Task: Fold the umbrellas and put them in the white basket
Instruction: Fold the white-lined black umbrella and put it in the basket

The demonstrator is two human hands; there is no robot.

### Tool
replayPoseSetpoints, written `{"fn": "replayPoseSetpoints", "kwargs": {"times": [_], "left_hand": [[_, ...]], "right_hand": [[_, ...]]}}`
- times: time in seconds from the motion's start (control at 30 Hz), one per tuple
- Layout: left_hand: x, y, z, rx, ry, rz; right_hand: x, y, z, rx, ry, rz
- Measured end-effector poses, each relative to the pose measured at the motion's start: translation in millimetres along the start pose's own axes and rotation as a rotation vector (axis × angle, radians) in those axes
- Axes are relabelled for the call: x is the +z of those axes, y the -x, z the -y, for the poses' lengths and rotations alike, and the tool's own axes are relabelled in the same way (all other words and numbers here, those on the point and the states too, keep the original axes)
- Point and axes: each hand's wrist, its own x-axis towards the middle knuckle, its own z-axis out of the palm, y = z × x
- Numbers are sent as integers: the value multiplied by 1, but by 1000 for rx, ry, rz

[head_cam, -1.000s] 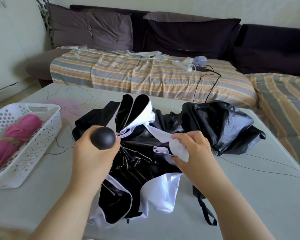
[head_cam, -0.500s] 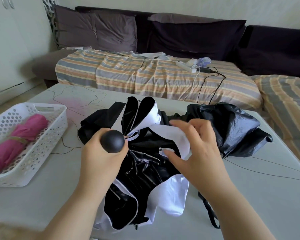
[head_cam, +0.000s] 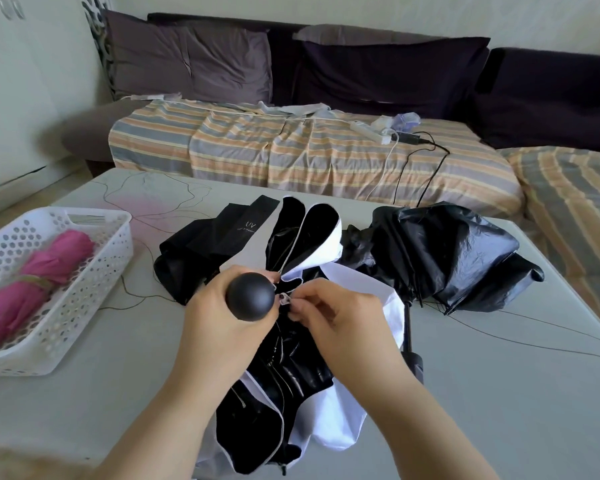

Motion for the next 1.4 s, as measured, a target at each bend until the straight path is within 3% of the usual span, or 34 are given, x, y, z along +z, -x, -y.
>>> {"fn": "replayPoseSetpoints", "kwargs": {"times": [0.17,0.33,0.47,0.93,1.4], "left_hand": [[-5,3,-1,52,86,3],[-12,-1,9,458,-277,-6],[-15,-5,15,611,-447,-67],[-21,-7,18,399,-510,88],[-8,-10,16,532,-490,58]], "right_hand": [[4,-3,2,25,-82,26],[5,-1,4,27,-98,35],[5,0,6,2,-98,46],[5,-2,1,-22,-94,38],[-4,-2,-2,-55,-15,103]]}}
